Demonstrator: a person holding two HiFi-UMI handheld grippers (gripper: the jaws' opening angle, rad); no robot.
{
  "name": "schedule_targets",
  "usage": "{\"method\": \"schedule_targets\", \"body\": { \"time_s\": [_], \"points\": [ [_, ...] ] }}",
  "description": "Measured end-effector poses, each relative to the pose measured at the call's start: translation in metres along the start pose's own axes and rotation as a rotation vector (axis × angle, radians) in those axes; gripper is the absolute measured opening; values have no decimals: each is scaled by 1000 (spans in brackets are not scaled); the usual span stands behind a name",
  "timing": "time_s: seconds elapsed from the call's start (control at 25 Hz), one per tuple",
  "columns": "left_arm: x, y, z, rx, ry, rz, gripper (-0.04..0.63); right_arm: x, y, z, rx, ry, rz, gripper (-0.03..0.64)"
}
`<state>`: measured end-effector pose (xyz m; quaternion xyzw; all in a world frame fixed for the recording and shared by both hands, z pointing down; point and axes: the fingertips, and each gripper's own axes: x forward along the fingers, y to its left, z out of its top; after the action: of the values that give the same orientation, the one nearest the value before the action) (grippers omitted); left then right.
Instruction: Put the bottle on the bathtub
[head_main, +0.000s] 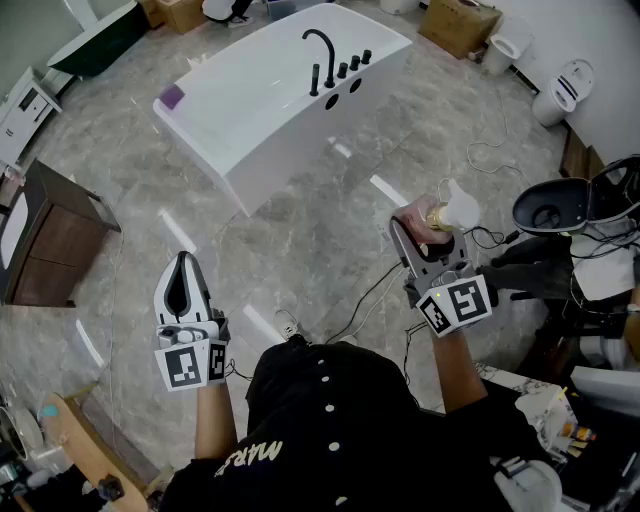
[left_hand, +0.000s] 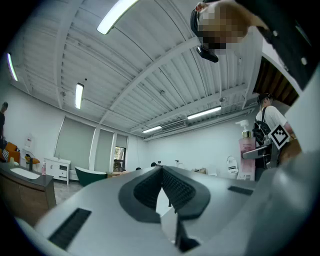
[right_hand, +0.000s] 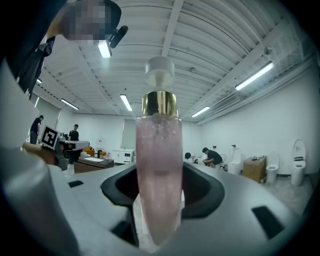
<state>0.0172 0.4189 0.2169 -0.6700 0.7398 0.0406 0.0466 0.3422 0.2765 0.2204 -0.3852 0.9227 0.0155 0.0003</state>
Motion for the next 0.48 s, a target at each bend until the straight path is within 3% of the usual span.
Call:
{"method": "schedule_targets", "body": {
  "time_s": [0.48],
  "points": [
    [19,53,-10,-22,-10,6,9,49,32,3,-14,-8,0,225]
  ]
}}
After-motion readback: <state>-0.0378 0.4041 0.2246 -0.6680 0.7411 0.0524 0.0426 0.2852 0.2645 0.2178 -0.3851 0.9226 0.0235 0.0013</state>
